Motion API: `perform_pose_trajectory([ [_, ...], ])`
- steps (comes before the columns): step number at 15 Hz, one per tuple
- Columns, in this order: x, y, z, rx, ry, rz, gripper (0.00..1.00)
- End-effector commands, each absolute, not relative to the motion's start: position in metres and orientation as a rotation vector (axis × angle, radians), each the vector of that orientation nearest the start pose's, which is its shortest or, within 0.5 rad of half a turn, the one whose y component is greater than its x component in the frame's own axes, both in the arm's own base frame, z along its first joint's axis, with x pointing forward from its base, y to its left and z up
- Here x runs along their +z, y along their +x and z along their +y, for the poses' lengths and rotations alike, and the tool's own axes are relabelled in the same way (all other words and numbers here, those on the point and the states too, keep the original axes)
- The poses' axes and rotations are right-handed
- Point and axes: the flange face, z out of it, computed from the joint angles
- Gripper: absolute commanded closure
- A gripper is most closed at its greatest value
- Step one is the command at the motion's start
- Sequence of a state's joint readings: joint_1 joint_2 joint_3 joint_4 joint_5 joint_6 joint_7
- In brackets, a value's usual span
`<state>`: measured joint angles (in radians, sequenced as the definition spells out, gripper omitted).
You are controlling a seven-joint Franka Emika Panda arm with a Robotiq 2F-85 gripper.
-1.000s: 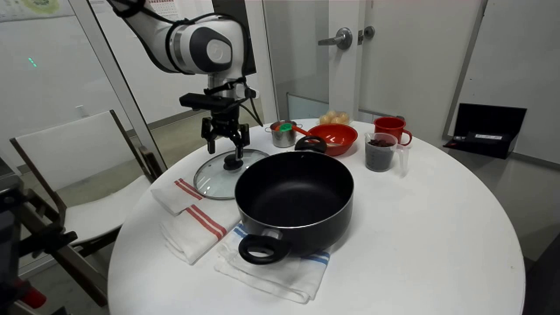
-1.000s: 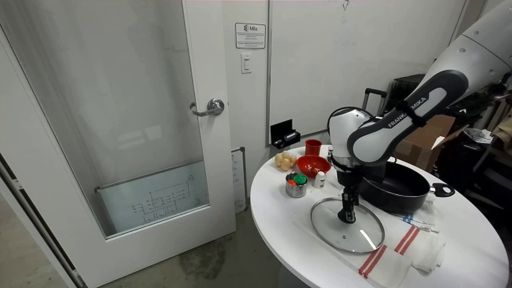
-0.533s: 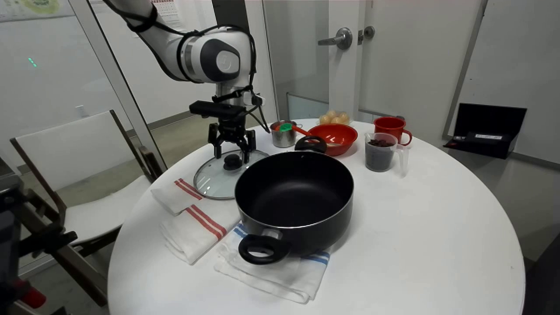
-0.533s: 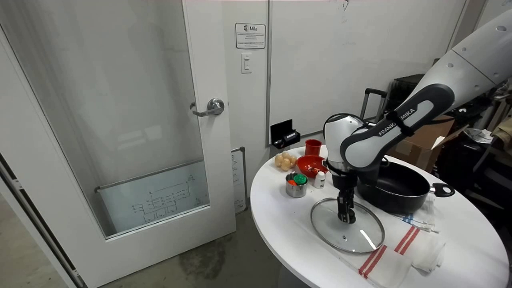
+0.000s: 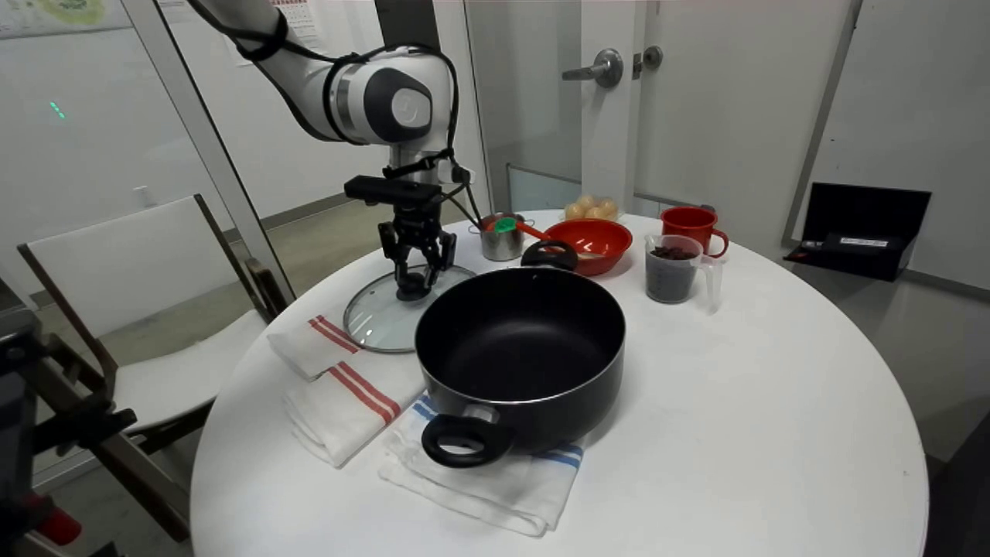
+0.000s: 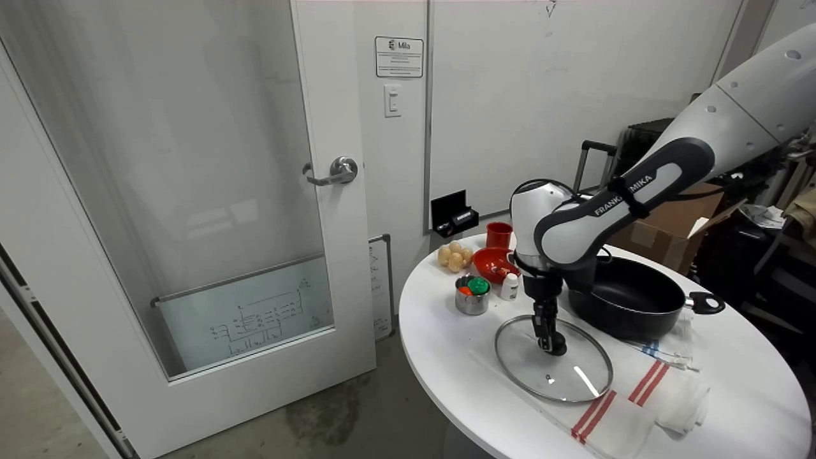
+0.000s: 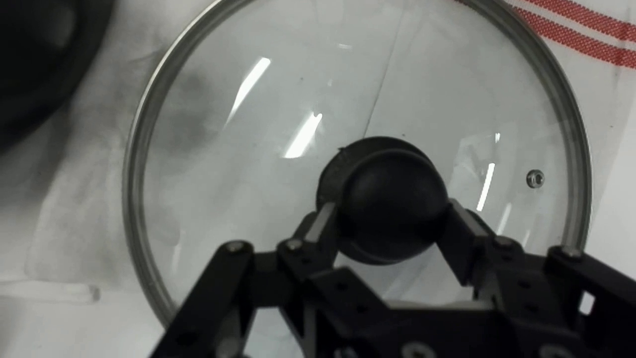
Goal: Put the lid on the pot
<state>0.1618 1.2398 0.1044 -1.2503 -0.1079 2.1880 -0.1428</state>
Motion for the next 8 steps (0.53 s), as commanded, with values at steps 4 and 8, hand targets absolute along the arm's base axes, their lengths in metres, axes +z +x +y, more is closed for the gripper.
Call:
perform_pose_trajectory([
  [4, -0.022, 0.665, 0.164, 0.458, -3.019, -0.689, 0.75],
  [8, -0.003, 0.665, 0.171, 0.447, -3.029, -0.693, 0.75],
])
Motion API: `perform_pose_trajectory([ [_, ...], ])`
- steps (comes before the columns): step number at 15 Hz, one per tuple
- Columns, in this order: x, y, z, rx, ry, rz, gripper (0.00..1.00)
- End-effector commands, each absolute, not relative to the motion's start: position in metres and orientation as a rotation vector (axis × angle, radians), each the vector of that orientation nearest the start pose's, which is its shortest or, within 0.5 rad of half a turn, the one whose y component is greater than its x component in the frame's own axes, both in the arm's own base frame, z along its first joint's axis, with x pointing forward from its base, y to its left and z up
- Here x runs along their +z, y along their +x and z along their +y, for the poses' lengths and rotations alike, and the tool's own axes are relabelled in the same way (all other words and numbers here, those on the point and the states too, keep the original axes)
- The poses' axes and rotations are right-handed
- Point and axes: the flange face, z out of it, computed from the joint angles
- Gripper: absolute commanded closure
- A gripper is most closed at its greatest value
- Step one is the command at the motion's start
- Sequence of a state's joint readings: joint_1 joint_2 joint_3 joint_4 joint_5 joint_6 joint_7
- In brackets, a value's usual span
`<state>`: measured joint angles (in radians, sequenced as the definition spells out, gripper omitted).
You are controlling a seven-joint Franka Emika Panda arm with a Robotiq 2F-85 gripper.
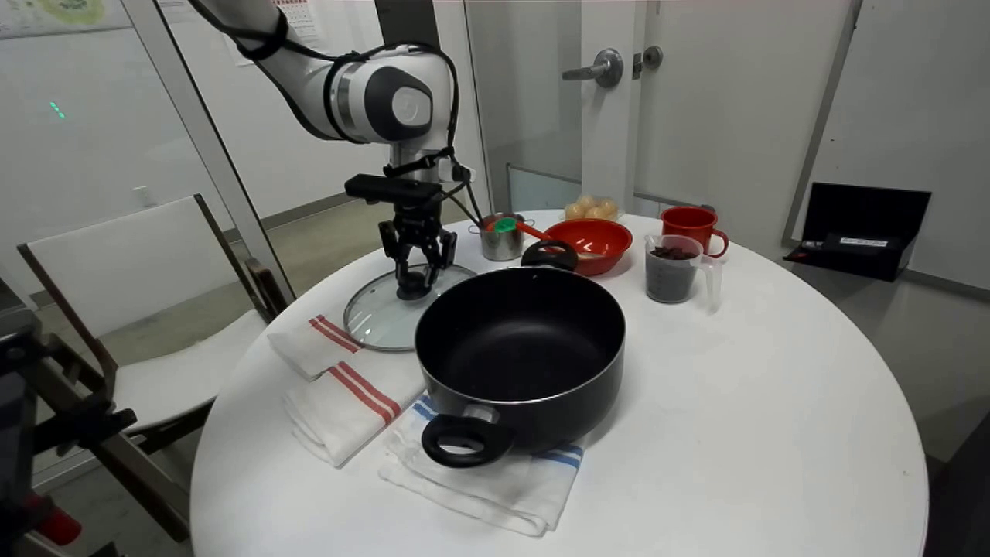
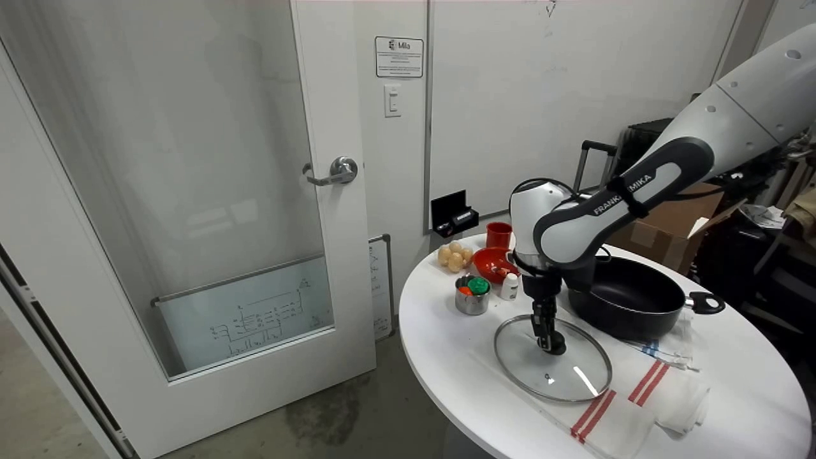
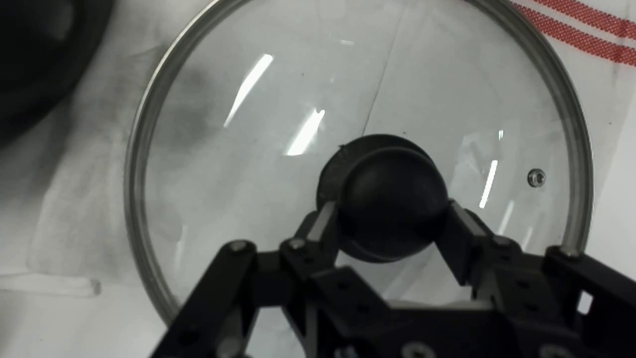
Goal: Put the lid on the pot
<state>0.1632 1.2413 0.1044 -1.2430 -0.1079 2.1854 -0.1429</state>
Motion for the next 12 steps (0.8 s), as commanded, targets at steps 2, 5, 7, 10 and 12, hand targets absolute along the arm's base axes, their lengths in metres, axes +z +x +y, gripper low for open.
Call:
perform_pose_trajectory([
  [2, 0.009, 0.664, 0.177, 0.445, -3.019, -0.706, 0.75],
  [5, 0.027, 0.664, 0.186, 0.425, -3.017, -0.725, 0.75],
  [7, 0.041, 0.664, 0.191, 0.419, -3.021, -0.738, 0.75],
  [10, 0.064, 0.665, 0.192, 0.417, -3.031, -0.743, 0.75],
  [12, 0.079, 0.665, 0.188, 0.425, -3.033, -0.734, 0.75],
])
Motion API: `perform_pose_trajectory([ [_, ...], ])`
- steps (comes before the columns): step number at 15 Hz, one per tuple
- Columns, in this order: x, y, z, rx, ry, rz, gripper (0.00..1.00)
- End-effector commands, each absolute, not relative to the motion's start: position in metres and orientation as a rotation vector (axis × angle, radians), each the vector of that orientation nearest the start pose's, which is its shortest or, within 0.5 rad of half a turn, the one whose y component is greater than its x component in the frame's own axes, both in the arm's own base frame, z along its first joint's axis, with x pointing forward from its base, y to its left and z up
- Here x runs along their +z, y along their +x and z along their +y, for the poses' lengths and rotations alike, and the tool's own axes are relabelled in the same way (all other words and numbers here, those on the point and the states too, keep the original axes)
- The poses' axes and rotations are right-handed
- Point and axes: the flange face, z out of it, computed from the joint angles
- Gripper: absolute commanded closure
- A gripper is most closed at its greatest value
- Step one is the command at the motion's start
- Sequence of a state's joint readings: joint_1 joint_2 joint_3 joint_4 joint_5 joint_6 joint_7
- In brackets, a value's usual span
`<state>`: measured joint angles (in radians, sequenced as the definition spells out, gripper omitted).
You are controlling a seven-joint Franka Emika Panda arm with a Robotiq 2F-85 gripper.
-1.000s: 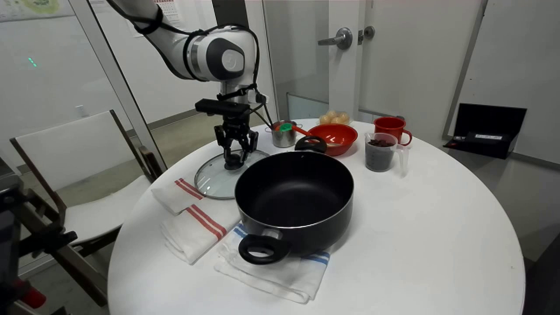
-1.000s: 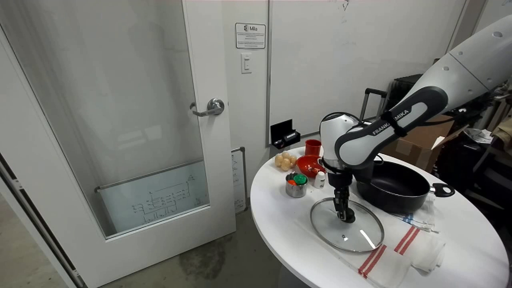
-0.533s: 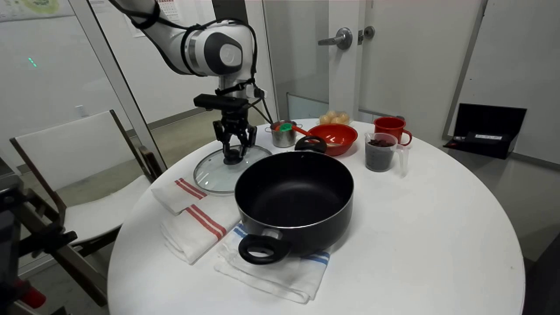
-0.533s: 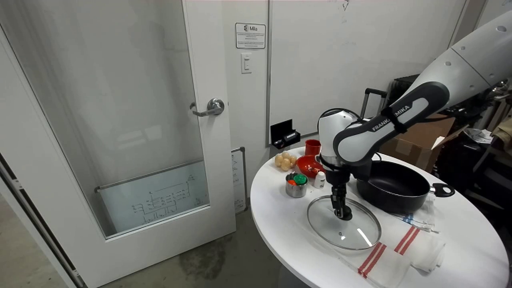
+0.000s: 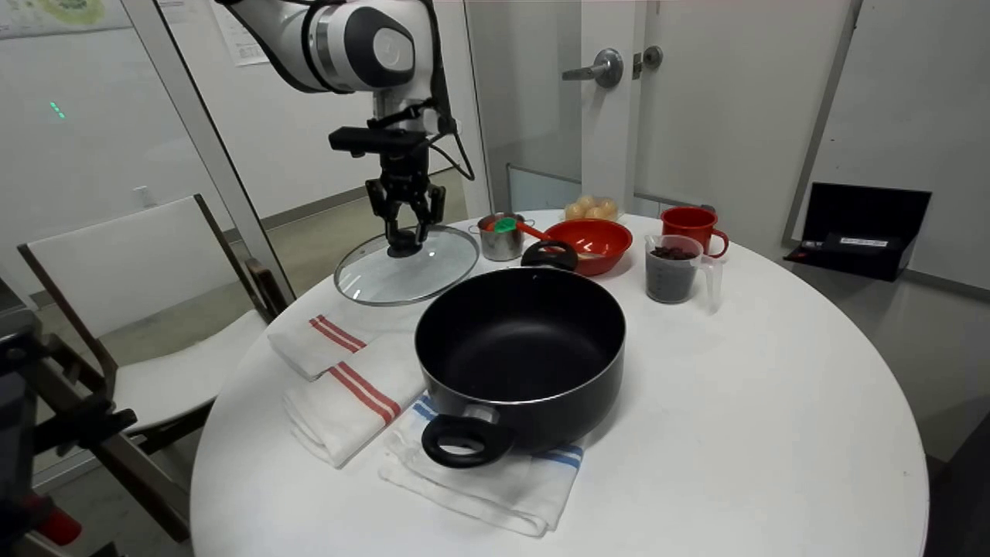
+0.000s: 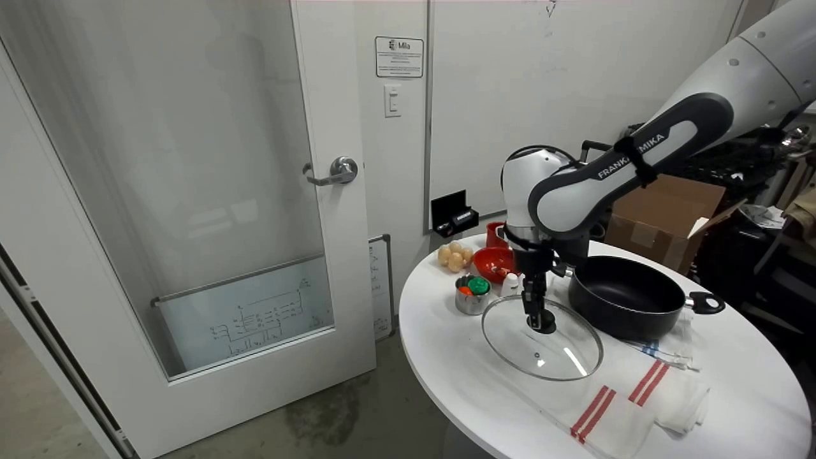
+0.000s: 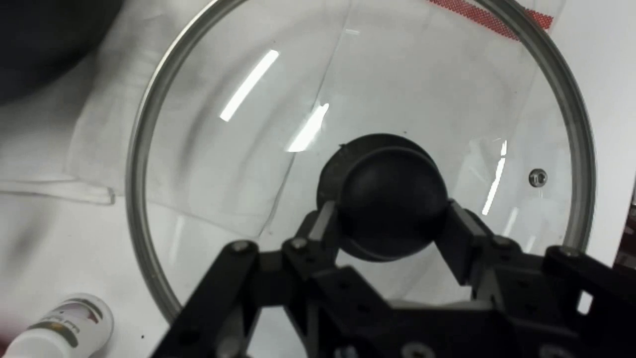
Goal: Put the lid on the pot
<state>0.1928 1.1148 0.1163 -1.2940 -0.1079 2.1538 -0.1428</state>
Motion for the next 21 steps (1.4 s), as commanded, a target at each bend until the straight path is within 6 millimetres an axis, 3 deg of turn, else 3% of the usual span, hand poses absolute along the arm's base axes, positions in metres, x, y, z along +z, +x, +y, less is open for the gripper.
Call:
perform_pose_trajectory([
  [1, 0.088, 0.666, 0.185, 0.418, -3.043, -0.727, 0.75],
  [7, 0.135, 0.668, 0.151, 0.375, -3.083, -0.646, 0.75],
  [11, 0.16, 0.665, 0.11, 0.351, -3.122, -0.542, 0.75],
  [15, 0.172, 0.658, 0.062, 0.362, -3.149, -0.41, 0.75],
  [21, 0.171, 0.648, -0.002, 0.363, -3.14, -0.239, 0.75],
])
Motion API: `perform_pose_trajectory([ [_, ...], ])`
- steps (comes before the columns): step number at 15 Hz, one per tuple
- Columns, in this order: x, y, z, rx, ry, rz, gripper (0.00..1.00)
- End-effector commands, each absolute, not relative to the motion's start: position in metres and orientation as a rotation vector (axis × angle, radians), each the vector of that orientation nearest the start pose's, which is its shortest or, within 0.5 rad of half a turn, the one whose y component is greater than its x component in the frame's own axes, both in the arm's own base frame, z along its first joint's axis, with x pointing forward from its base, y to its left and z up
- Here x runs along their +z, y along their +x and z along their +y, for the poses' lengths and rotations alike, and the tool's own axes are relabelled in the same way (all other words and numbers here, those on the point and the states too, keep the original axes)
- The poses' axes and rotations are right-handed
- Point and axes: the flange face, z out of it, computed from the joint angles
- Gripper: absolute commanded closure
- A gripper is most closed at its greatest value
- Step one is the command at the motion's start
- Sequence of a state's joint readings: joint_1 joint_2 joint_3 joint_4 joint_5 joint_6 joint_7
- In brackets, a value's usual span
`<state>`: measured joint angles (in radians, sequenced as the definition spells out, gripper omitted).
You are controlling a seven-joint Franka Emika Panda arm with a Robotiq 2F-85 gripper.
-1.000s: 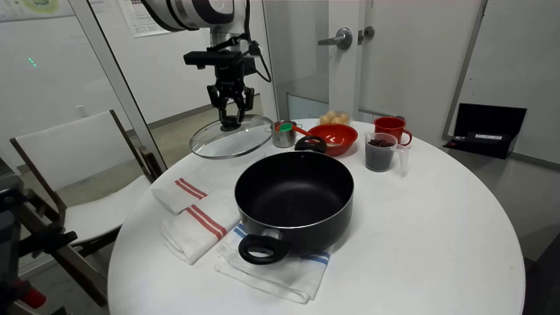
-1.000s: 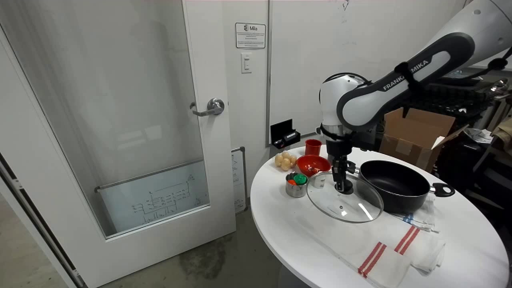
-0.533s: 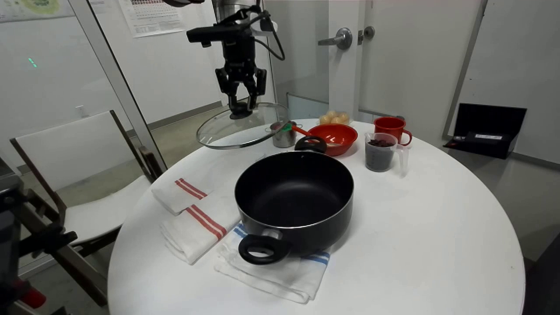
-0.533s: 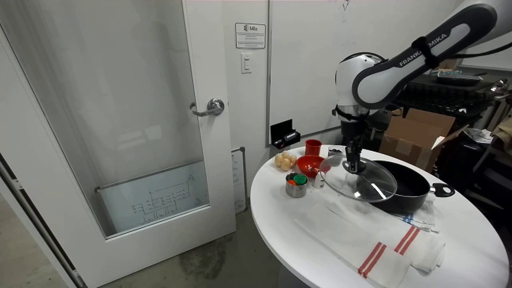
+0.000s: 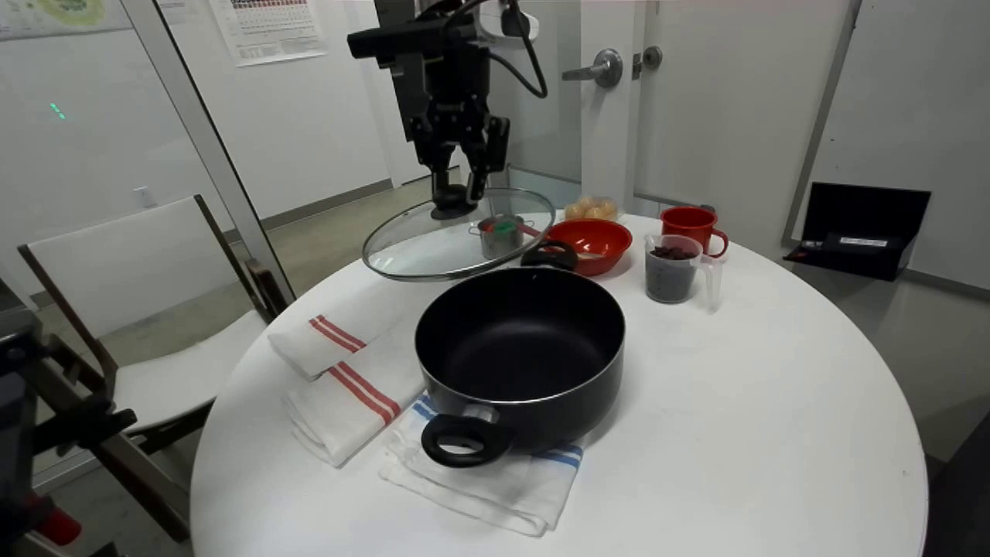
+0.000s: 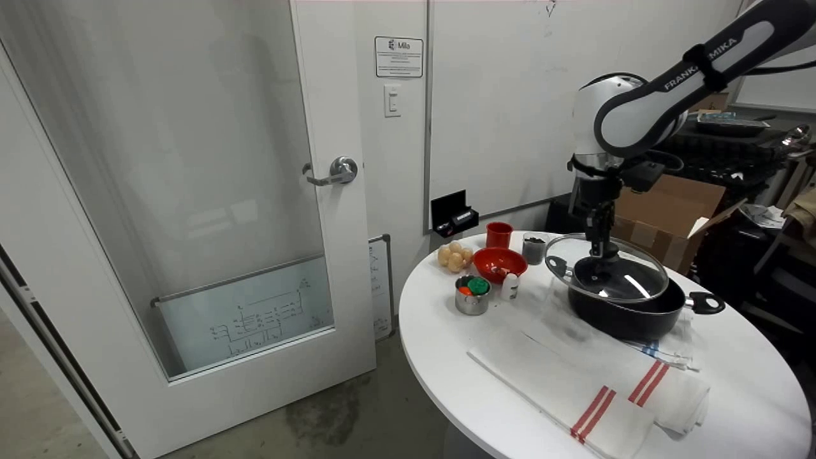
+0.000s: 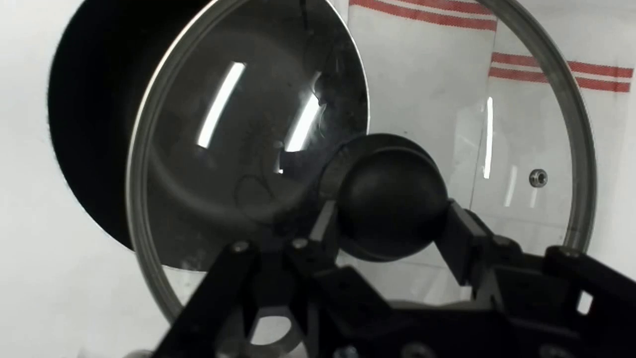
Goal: Put the lid on the pot
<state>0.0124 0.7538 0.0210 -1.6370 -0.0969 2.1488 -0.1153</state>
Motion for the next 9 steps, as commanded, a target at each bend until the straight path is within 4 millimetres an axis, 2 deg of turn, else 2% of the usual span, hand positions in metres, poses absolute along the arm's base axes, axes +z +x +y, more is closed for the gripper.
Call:
perform_pose_trajectory([
  [1, 0.17, 0.647, -0.013, 0.359, -3.136, -0.208, 0.75],
  [9, 0.158, 0.642, -0.076, 0.331, -3.098, -0.006, 0.75],
])
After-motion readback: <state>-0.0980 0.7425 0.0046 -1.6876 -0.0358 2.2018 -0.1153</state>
